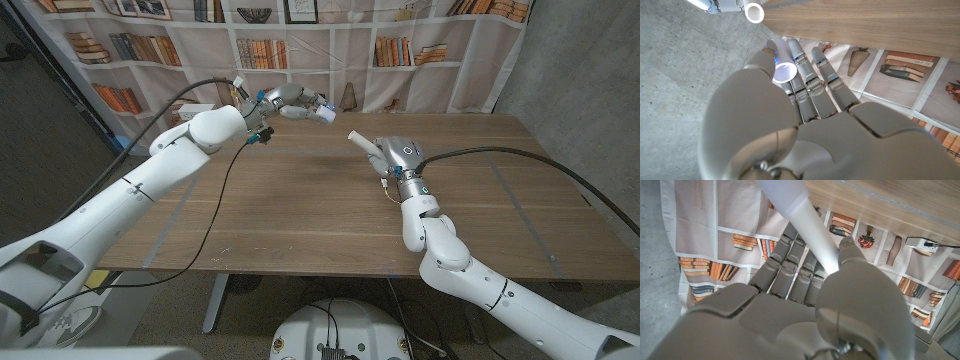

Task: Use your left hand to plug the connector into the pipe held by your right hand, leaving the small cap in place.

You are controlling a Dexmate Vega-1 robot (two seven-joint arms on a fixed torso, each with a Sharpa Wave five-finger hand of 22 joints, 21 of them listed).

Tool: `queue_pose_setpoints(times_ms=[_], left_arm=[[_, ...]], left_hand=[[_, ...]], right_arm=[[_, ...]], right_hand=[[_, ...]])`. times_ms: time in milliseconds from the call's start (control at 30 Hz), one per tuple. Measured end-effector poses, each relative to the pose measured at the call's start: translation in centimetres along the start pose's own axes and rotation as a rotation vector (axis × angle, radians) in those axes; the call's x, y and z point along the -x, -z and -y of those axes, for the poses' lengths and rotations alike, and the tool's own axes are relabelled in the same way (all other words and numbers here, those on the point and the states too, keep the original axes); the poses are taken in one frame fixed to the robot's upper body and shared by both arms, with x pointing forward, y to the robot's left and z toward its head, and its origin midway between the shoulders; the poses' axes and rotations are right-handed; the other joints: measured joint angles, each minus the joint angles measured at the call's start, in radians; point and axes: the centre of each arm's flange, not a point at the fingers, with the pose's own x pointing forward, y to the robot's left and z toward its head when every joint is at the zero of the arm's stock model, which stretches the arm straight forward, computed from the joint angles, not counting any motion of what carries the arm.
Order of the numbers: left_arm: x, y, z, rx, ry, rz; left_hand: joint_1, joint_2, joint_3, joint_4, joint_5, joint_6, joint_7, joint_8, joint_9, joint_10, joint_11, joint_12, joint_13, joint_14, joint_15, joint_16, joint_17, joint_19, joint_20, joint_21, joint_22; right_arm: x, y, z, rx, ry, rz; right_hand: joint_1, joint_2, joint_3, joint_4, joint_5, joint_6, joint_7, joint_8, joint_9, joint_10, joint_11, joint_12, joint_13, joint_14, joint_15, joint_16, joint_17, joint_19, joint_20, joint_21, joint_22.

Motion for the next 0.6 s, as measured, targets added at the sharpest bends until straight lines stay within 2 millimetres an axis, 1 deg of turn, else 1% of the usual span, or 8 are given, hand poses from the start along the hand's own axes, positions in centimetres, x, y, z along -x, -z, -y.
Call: queue_pose_setpoints(times_ms=[233, 300, 400, 433, 600], left_arm=[[0.0, -2.0, -0.6, -0.107, 0.030, -0.055], [-0.1, -2.1, -0.7, -0.137, 0.038, -0.083], [0.0, -1.2, -0.8, -0.156, 0.045, -0.133], [-0.4, -3.2, -1.2, -0.196, 0.053, -0.108], [-0.2, -2.0, -1.2, -0.224, 0.076, -0.177]], left_hand=[[0.000, 0.000, 0.000, 0.000, 0.000, 0.000, 0.000, 0.005, 0.000, 0.000, 0.000, 0.004, 0.000, 0.000, 0.000, 0.000, 0.000, 0.000, 0.000, 0.008, 0.000], [0.000, 0.000, 0.004, -0.004, 0.000, 0.000, 0.000, 0.005, 0.000, 0.002, -0.002, 0.004, 0.000, 0.000, 0.000, 0.000, 0.000, 0.000, 0.000, 0.008, 0.000], [0.000, 0.000, 0.004, -0.004, 0.000, 0.000, 0.000, 0.005, 0.000, 0.002, -0.002, 0.004, 0.000, 0.000, 0.000, 0.000, 0.000, 0.000, 0.000, 0.008, 0.000], [0.000, 0.000, 0.004, -0.004, -0.001, 0.000, 0.000, 0.005, 0.000, 0.002, -0.002, 0.004, 0.000, 0.000, 0.000, 0.000, 0.000, 0.000, 0.000, 0.008, 0.000], [0.000, 0.000, 0.004, -0.004, -0.003, 0.000, 0.000, 0.005, 0.000, 0.002, -0.002, 0.004, 0.000, 0.000, 0.000, 0.000, 0.000, 0.000, 0.000, 0.008, 0.000]], right_arm=[[-0.3, 0.4, -0.7, -0.072, -0.059, -0.030], [-0.4, 0.4, -0.9, -0.098, -0.077, -0.033], [-0.6, 0.5, -0.7, -0.102, -0.070, -0.040], [-0.5, 0.3, -1.3, -0.151, -0.108, -0.039], [-0.8, 0.5, -1.0, -0.155, -0.099, -0.047]], right_hand=[[-0.001, 0.001, 0.000, 0.000, 0.000, 0.000, 0.000, 0.000, 0.000, 0.000, 0.000, 0.000, 0.000, 0.000, 0.000, 0.000, -0.002, 0.000, 0.000, 0.000, 0.000], [-0.001, 0.001, 0.000, 0.000, 0.000, 0.000, 0.000, 0.000, 0.000, -0.002, 0.002, 0.000, 0.000, 0.000, 0.000, 0.000, -0.002, 0.000, 0.000, 0.007, 0.000], [-0.001, 0.001, 0.000, 0.000, 0.000, 0.000, 0.000, -0.003, 0.005, -0.002, 0.002, 0.000, 0.000, 0.000, 0.000, 0.000, -0.002, -0.004, -0.003, 0.008, 0.000], [-0.001, 0.001, 0.000, 0.000, 0.000, 0.000, 0.000, -0.003, 0.005, -0.002, 0.002, 0.000, 0.000, 0.000, 0.000, 0.000, -0.001, -0.007, 0.000, 0.008, 0.000], [-0.001, 0.001, 0.000, 0.000, 0.000, 0.000, 0.000, -0.003, 0.005, -0.002, 0.002, 0.000, 0.000, 0.000, 0.000, 0.000, 0.001, -0.007, 0.000, 0.008, -0.005]])
